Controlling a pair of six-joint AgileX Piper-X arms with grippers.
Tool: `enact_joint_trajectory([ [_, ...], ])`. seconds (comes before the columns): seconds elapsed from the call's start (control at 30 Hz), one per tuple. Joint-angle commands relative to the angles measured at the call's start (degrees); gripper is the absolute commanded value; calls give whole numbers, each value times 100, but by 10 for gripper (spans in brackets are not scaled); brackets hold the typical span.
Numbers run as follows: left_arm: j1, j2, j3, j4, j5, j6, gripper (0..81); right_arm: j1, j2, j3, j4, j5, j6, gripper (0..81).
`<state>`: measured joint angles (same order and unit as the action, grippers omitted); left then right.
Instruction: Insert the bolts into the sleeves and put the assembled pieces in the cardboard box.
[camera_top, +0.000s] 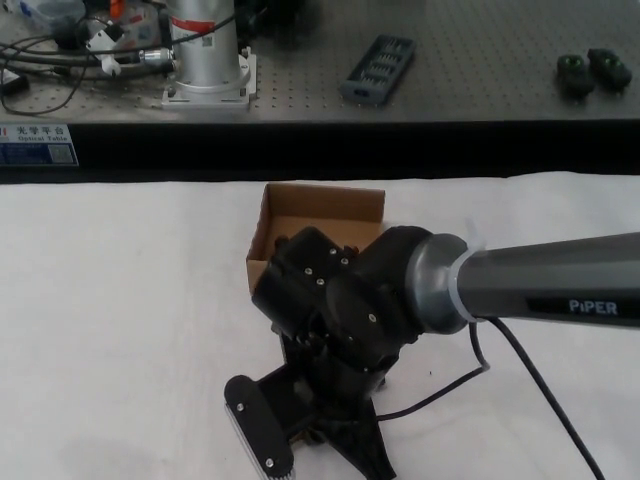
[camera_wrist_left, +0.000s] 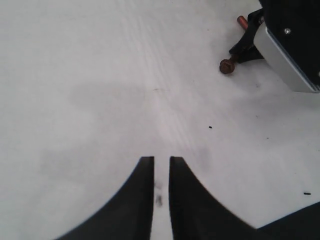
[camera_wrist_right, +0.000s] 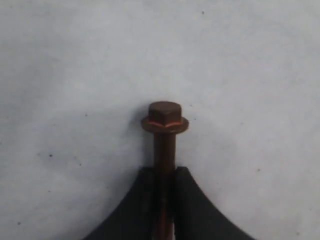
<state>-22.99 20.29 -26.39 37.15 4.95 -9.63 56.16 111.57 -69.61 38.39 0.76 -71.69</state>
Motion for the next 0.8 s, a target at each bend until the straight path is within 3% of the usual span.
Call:
enact_joint_trajectory([
  [0.0, -11, -47, -9, 42, -60, -88, 83, 70, 168, 5, -12, -260, 328, 4],
  [0.2, -11, -47, -9, 42, -16, -88, 83, 70, -9, 5, -282, -260, 1674, 32],
  [0.57, -11, 82, -31, -765, 652, -66, 83, -41, -1745, 31, -703, -212, 5332, 32],
  [0.77, -11, 1014, -298, -939, 1556, 109, 83, -214, -2889, 269, -511, 308, 5823, 32],
])
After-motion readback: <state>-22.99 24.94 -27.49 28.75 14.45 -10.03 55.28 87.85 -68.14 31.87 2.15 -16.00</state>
